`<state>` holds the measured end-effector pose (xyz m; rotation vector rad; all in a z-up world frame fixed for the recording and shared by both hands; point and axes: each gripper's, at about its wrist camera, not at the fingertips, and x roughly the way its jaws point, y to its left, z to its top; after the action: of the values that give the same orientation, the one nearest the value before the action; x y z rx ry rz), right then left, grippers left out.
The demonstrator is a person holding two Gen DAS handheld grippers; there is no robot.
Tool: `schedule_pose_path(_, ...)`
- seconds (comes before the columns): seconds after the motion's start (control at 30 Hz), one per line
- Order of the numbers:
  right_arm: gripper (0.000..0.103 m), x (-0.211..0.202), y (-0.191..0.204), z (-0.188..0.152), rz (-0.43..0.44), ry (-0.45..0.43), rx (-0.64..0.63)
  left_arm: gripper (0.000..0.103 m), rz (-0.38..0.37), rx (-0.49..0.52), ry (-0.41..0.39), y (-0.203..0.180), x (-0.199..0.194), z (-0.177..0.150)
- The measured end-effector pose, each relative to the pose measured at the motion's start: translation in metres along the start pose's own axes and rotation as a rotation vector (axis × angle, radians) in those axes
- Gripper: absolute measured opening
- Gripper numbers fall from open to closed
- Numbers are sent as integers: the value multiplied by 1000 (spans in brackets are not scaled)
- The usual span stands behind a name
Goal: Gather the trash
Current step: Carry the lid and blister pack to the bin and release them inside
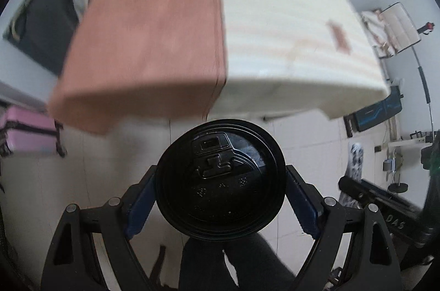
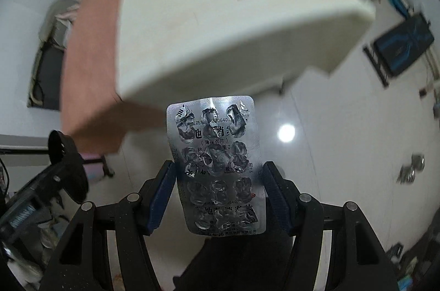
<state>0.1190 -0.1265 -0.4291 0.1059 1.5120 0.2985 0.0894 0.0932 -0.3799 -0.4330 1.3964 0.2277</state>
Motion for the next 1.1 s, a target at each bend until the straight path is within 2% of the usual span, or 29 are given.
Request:
schedule_pose_path(0.17, 67, 104, -32, -27, 48, 110, 86, 87, -68, -75, 107, 25, 101, -23)
schedule_pose_path(0.33, 67, 215, -60, -37, 79, 175, 149, 89, -127, -179, 227, 56, 228, -40)
schedule_pose_path(0.37, 67, 237, -63, -38, 87, 188, 154, 93, -129, -188, 235, 60, 242, -44)
schedule_pose_path(0.43, 67, 273, -68, -40, 91, 210, 159, 93, -130, -213, 266, 70, 284, -52)
schedule_pose_path(0.5, 67, 319, -71, -43, 98, 238, 158, 103, -126, -225, 292, 78, 321, -58)
schedule_pose_path(0.53, 67, 332, -70, -46, 97, 244, 158, 103, -120, -231, 298, 81, 334, -62)
schedule_pose_path(0.63, 67, 382, -72, -53, 103, 270, 176, 103, -109, -249, 308, 94, 362, -74)
schedule_pose_path(0.73, 70, 423, -83, -63, 122, 307, 231, 103, -63, -245, 279, 104, 369, -82)
schedule_pose_path(0.77, 81, 430, -86, -67, 134, 311, 247, 103, -31, -236, 266, 105, 370, -85)
schedule_pose_path(0.8, 87, 438, -92, -70, 145, 315, 269, 103, -14, -231, 260, 110, 370, -86)
schedule_pose_path(0.83, 92, 444, -96, -73, 142, 313, 284, 103, 15, -227, 252, 113, 369, -89)
schedule_pose_path(0.9, 92, 449, -100, -78, 159, 308, 304, 103, 49, -224, 247, 118, 369, -92)
schedule_pose_path(0.97, 97, 447, -99, -82, 134, 305, 292, 103, 72, -224, 245, 122, 365, -97)
schedule_pose_path(1.03, 100, 442, -95, -81, 100, 292, 258, 103, 95, -212, 246, 122, 359, -100)
schedule_pose_path(1.1, 100, 433, -89, -77, 27, 261, 188, 103, 119, -197, 250, 120, 350, -104)
